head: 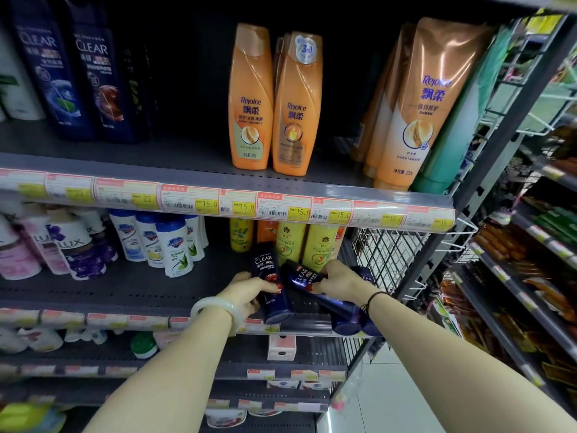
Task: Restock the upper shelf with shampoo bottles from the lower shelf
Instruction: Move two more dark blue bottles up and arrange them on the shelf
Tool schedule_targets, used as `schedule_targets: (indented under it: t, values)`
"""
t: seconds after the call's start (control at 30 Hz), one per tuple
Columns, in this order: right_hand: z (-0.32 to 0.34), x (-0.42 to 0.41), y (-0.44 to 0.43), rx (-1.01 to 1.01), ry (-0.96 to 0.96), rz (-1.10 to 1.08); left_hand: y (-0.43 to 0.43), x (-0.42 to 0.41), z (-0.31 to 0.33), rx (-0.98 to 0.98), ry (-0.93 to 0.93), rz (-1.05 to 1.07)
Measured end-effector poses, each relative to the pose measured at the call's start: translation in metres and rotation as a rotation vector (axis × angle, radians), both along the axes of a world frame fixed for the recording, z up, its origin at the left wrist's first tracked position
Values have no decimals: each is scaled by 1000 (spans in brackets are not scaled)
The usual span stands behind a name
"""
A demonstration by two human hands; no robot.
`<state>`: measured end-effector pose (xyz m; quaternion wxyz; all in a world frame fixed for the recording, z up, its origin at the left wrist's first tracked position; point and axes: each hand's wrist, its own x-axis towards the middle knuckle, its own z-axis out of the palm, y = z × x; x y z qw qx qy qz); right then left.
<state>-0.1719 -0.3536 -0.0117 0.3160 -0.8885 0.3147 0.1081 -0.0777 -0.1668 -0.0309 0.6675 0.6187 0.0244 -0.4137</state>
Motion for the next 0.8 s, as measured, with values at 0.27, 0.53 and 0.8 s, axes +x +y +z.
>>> schedule_targets:
  t: [0.27, 0.53, 0.8]
  values:
    - [46, -15, 48, 228, -157, -152, 18, -6, 26, 37, -57, -21]
    - [52, -15, 83, 368, -282, -249, 47, -2, 54, 65, -136, -120]
    - [58, -14, 136, 454, -387, -304, 90, 16, 77, 129, -279, -263]
